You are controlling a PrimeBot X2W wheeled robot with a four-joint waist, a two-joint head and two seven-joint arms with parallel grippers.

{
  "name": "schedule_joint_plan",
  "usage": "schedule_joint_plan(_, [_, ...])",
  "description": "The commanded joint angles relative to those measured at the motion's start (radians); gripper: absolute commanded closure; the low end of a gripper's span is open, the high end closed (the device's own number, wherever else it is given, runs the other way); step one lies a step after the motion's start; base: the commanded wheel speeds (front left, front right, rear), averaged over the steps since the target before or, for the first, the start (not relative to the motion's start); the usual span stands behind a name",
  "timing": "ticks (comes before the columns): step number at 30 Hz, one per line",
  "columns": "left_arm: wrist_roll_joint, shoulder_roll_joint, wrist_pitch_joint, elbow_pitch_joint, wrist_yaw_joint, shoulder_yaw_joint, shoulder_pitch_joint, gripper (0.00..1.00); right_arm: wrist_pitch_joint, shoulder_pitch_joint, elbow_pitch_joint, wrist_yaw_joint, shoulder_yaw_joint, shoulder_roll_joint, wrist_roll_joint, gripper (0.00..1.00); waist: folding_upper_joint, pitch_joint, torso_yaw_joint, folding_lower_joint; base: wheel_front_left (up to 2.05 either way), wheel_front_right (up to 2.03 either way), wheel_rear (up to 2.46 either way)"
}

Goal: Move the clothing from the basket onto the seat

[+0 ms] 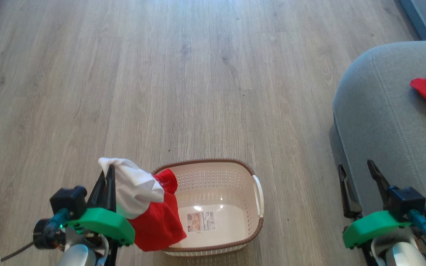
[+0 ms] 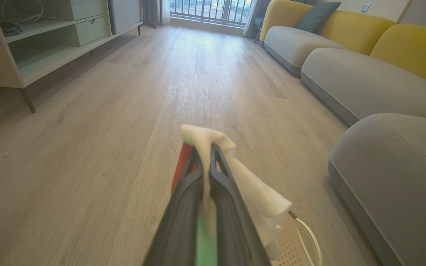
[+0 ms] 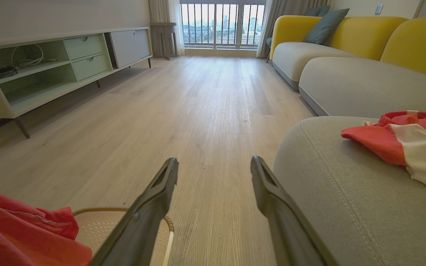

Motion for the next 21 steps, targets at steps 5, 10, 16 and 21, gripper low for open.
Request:
schedule_joint_plan(5, [0.015,0.012,-0.013,-0.028,-0.003,0.044,-0.051,1.0,-0.007,-0.042,-0.025,0.0,0.027,-0.004,0.002,0.0,0.0,0.002,0.001,0.0001,0.0,0.0,0.0])
schedule_joint_plan(10, [0.015,0.011,-0.013,-0.026,-0.004,0.042,-0.051,1.0,-0.007,-0.043,-0.025,0.0,0.029,-0.002,0.001,0.0,0.0,0.003,-0.001,0.0001,0.0,0.0,0.0])
schedule_joint_plan(16, [0.016,0.014,-0.012,-0.025,-0.003,0.039,-0.054,1.0,-0.007,-0.045,-0.026,0.0,0.032,0.001,0.003,0.0,0.0,0.004,-0.003,0.0001,0.0,0.0,0.0])
schedule_joint_plan(21, [0.019,0.017,-0.002,-0.034,-0.005,0.026,-0.061,1.0,-0.007,-0.055,-0.034,0.0,0.074,0.004,0.008,0.0,0.0,0.006,-0.003,0.0001,0.0,0.0,0.0])
